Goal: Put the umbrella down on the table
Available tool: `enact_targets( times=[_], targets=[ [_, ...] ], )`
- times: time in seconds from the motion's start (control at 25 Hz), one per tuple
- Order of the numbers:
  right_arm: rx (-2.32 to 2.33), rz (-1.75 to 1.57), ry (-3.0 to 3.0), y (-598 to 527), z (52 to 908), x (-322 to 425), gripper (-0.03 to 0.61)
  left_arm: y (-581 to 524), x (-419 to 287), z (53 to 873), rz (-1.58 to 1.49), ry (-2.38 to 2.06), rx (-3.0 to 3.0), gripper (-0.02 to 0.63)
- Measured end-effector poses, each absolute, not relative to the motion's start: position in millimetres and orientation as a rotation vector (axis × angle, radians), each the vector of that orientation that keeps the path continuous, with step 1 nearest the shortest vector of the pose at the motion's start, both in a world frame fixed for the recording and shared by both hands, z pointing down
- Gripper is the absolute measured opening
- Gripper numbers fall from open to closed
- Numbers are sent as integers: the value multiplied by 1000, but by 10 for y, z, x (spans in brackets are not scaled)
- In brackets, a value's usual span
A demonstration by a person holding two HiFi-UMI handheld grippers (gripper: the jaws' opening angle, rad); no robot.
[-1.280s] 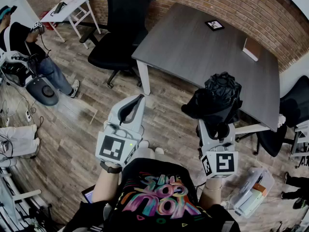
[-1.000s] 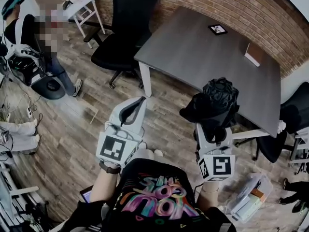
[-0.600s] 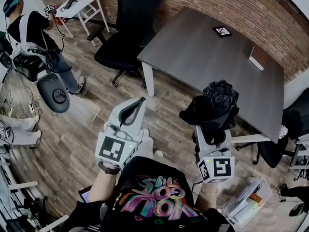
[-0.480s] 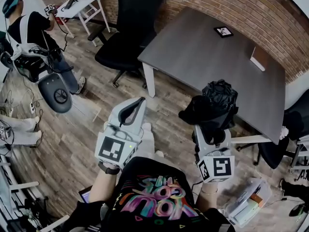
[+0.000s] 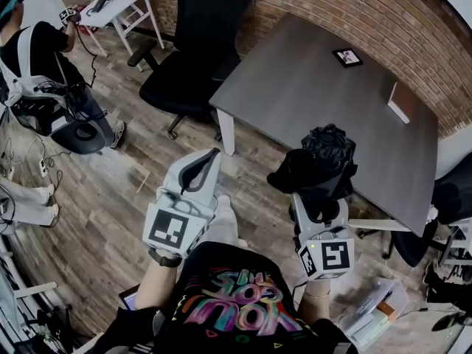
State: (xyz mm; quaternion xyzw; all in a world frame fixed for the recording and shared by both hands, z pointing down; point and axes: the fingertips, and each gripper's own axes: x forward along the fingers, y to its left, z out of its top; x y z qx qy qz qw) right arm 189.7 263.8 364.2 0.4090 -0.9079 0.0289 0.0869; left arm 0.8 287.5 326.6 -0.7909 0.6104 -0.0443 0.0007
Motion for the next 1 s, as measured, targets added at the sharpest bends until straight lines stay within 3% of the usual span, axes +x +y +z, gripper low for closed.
enact_targets(
  times=[0.6, 1.0],
  targets=[
    [1285, 158, -2622, 1122, 3708, 896, 254, 1346, -1084, 3405, -156, 1911, -2568, -1],
    [1339, 242, -2582, 933, 3882, 793, 255, 1150, -1204, 3523, -140, 1896, -2620, 0]
  ],
)
